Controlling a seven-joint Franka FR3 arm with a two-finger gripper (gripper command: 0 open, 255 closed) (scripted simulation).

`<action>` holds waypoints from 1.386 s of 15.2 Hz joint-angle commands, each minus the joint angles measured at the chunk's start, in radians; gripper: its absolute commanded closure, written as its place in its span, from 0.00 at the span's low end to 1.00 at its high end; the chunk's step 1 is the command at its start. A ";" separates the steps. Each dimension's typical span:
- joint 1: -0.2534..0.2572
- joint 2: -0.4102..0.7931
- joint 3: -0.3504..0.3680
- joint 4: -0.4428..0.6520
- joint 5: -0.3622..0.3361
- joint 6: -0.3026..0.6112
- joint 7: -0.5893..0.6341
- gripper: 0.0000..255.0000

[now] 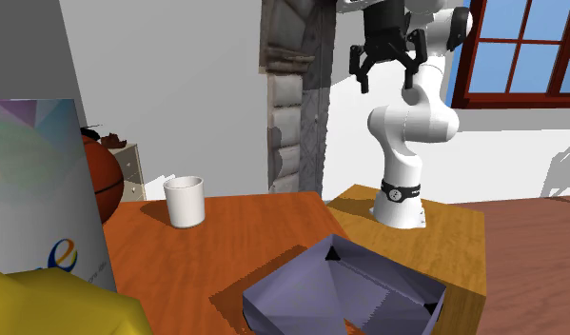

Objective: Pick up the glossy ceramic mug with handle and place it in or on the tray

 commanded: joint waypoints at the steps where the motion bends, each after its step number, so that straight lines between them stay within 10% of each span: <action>1: 0.000 0.000 0.000 0.000 0.000 0.000 0.000 0.00; 21: -0.079 0.524 -0.215 0.108 -0.118 0.513 -0.244 0.00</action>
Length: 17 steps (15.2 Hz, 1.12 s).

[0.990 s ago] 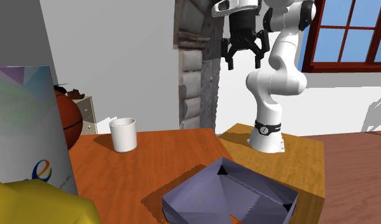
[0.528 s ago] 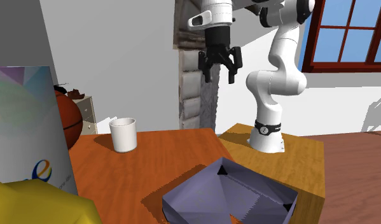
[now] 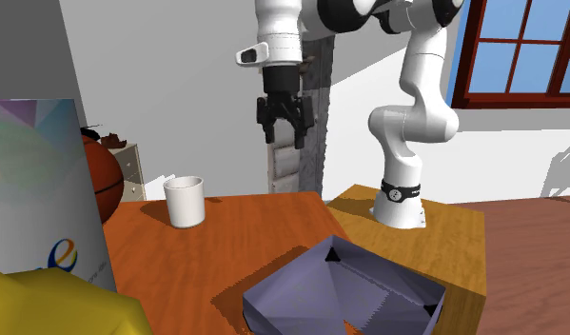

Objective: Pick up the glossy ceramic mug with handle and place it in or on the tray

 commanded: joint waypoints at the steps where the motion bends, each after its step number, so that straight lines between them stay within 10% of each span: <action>1: -0.005 0.071 -0.019 0.038 0.007 0.045 -0.026 0.00; 17: -0.112 0.601 -0.084 0.458 0.164 0.215 -0.227 0.00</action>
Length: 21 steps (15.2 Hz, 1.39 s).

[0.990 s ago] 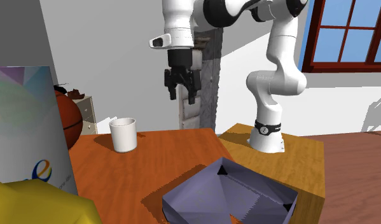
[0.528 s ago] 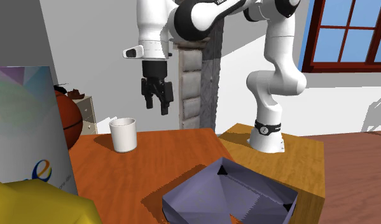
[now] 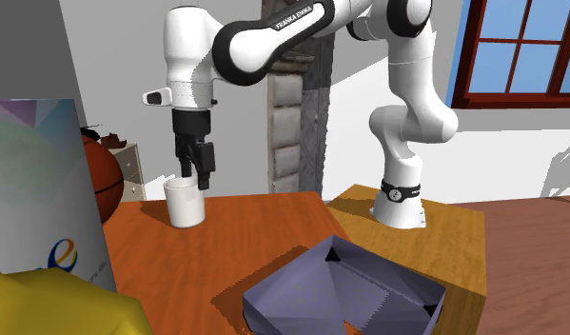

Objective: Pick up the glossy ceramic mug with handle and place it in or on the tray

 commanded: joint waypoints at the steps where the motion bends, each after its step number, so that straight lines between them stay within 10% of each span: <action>1: -0.009 0.027 0.001 0.011 0.010 0.018 -0.011 0.00; 15: -0.016 0.066 0.008 -0.011 0.027 0.078 -0.022 0.00; 16: -0.016 0.066 0.008 -0.011 0.027 0.078 -0.022 1.00; 21: -0.016 0.066 0.008 -0.011 0.027 0.078 -0.022 1.00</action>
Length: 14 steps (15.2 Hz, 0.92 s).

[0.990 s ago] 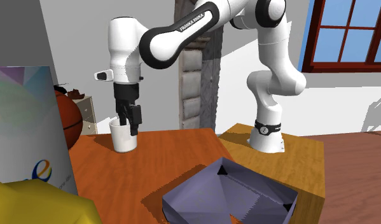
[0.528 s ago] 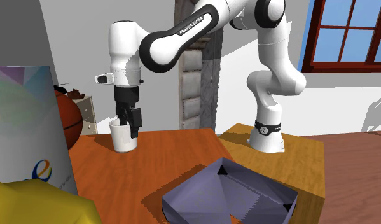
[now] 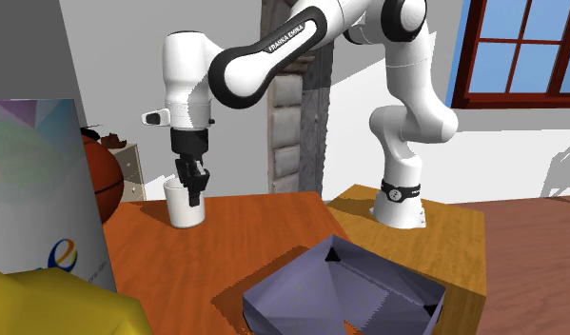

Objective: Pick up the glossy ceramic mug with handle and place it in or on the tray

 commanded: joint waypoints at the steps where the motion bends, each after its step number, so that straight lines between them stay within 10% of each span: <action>1: 0.000 0.000 0.000 0.000 0.000 0.000 0.000 1.00; 14: 0.007 -0.056 -0.011 0.061 -0.025 -0.114 0.014 1.00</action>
